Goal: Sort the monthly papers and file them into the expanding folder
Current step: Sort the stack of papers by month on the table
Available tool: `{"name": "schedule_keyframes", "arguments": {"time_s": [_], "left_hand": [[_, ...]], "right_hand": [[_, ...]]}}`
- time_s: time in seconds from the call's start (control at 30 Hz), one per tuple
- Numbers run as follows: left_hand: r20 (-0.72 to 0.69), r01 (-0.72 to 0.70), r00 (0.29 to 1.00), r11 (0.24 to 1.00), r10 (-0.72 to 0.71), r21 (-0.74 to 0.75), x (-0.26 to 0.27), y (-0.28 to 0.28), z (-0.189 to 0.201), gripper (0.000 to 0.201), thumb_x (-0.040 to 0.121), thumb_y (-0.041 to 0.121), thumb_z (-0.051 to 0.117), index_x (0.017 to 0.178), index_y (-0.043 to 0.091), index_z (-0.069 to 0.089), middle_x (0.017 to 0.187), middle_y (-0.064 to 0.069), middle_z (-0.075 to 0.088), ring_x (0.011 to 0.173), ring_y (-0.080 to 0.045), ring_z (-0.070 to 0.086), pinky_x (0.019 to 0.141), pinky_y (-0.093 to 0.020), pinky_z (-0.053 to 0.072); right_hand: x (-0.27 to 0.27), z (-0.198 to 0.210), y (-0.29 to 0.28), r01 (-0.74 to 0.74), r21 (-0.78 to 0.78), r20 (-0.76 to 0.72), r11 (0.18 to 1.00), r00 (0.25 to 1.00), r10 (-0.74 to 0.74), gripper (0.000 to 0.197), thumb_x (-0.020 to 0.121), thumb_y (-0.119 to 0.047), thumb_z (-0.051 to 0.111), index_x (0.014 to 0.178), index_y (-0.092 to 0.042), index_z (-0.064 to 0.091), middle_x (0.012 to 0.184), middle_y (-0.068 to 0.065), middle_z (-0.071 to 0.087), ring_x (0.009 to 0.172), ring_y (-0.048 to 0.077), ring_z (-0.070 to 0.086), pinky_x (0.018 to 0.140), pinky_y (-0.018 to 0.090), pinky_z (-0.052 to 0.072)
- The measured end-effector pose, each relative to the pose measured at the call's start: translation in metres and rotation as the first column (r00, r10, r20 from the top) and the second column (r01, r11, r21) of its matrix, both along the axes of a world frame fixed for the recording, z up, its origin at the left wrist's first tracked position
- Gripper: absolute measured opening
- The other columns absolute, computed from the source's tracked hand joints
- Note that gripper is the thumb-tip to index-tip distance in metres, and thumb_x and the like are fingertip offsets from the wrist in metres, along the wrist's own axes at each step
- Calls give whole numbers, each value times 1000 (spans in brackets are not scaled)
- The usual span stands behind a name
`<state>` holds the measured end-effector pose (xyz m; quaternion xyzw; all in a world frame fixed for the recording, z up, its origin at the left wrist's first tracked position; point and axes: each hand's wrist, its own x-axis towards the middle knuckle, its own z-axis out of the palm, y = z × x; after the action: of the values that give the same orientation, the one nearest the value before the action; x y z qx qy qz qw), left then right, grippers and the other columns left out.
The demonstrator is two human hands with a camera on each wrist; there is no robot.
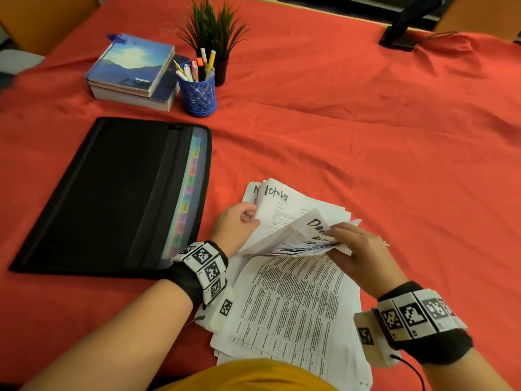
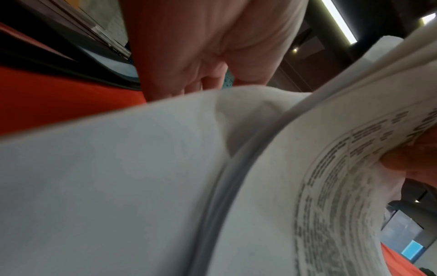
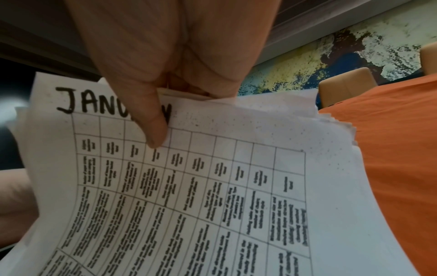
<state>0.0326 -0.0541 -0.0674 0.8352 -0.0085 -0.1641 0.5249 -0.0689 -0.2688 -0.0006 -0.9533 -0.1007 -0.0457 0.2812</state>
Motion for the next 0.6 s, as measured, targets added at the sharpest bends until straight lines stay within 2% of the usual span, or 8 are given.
{"name": "schedule_keyframes", "arguments": {"time_s": [0.1,0.2,0.3,0.37,0.4,0.47,0.5,0.6], "left_hand": [[53,-6,999,1000,7,-13,-1,1,1,28,81,0,65,108,7,66,93,-1,62,84,-15,56,72,-13,44],[47,42,998,999,-42,15,-1,0,4,16,81,5,67,96,8,70,82,5,60,82,-13,56,71,-16,45],[34,178,983,977,-183,119,-1,-1,1,18,80,22,71,94,11,72,95,2,58,93,-14,54,87,-23,42],[55,211,974,965,-222,156,-1,-2,-1,16,79,25,73,89,12,72,104,-3,57,102,-17,54,96,-27,40],[67,212,972,964,-225,160,-2,-2,0,13,79,23,73,85,12,72,104,-2,55,103,-16,53,96,-25,39],[79,221,969,964,-235,151,-3,-2,3,9,79,16,72,83,8,73,104,1,53,100,-11,51,90,-17,34],[78,236,966,963,-248,133,-3,-2,4,8,80,13,70,84,6,73,106,1,54,100,-10,51,90,-16,35],[-2,343,939,938,-344,-56,-4,1,8,10,82,-1,63,80,5,69,108,-2,58,101,-11,55,94,-22,44]], "right_hand": [[0,0,0,-3,5,3,1000,1000,3,22,69,-9,63,91,-5,69,85,-2,64,77,0,52,72,-4,34],[0,1,1,-15,9,-3,1000,1000,15,21,69,-8,63,90,-5,69,84,-8,59,75,-5,48,71,-5,33],[0,1,1,-17,27,-9,999,1000,18,22,69,-9,62,91,-10,67,83,-8,59,76,-7,49,70,-3,34],[0,0,0,-11,51,-9,999,1000,12,28,69,-8,61,93,-22,61,82,-10,57,78,-17,49,68,-4,33],[-1,-1,0,-7,58,-10,998,1000,7,31,69,-8,61,95,-24,57,82,-11,56,78,-21,47,67,-4,32],[-1,-3,-2,0,61,-5,998,1000,0,30,67,-5,62,93,-21,61,83,-10,56,76,-17,48,68,-5,32],[-1,-5,-2,4,55,0,998,1000,-4,29,67,-4,62,93,-14,65,84,-9,57,75,-10,50,70,-5,32],[0,-6,-4,13,20,-3,1000,1000,-13,27,66,-5,62,93,-2,68,92,3,62,80,3,52,74,-5,32]]}}
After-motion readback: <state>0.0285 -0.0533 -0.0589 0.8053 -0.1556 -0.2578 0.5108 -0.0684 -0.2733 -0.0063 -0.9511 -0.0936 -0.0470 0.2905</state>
